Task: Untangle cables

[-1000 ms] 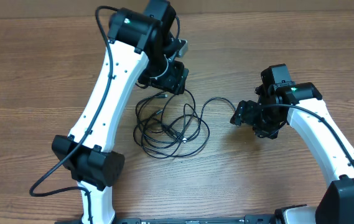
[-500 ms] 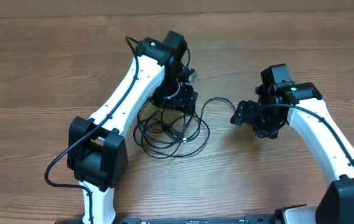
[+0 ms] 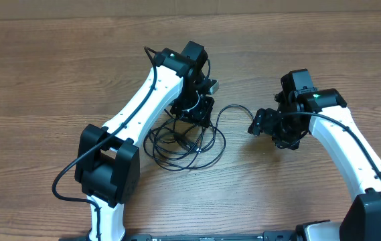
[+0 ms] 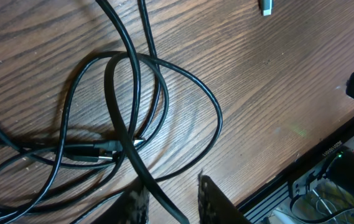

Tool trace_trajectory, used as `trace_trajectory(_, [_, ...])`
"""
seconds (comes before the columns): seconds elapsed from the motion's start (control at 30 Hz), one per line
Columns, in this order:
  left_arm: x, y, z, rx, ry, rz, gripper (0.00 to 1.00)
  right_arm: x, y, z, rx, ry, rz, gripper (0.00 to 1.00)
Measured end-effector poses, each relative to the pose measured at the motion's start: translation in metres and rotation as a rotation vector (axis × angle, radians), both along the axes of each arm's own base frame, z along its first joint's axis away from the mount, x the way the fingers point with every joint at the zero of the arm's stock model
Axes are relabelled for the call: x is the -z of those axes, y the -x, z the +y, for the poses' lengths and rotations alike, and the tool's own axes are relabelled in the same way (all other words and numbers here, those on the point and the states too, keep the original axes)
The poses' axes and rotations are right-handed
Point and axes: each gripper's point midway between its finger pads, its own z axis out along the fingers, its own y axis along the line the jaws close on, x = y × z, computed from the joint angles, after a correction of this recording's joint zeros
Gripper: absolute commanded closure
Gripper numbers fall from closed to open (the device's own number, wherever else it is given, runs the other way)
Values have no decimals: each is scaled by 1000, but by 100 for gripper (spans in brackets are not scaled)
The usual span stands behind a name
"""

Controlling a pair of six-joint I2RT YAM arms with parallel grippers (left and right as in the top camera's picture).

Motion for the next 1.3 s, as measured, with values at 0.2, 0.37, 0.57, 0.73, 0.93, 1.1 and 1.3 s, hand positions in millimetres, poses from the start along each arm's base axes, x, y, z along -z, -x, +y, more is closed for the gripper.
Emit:
trace_trajectory(0.2, [17, 8, 2, 8, -27, 16, 80, 0, 1, 0, 1, 1, 4, 20])
trace_trajectory(0.37, [27, 14, 1, 8, -51, 26, 96, 0, 1, 0, 0, 1, 5, 20])
trace_trajectory(0.57, [1, -1, 2, -11, -46, -12, 96, 0, 3, 0, -1, 2, 11, 19])
trace_trajectory(0.73, [-92, -53, -7, -50, 72, -248, 96, -2, 2, 7, -18, -40, 5, 20])
trace_trajectory(0.93, [-221, -70, -26, -18, 318, -540, 96, -19, -14, 41, -113, -244, -92, 19])
trace_trajectory(1.1, [-310, -56, -34, 30, 513, -739, 96, -32, -21, 57, -156, -349, -145, 19])
trace_trajectory(1.3, [-402, -40, -25, 38, 681, -1006, 96, -34, -20, 61, -169, -374, -148, 19])
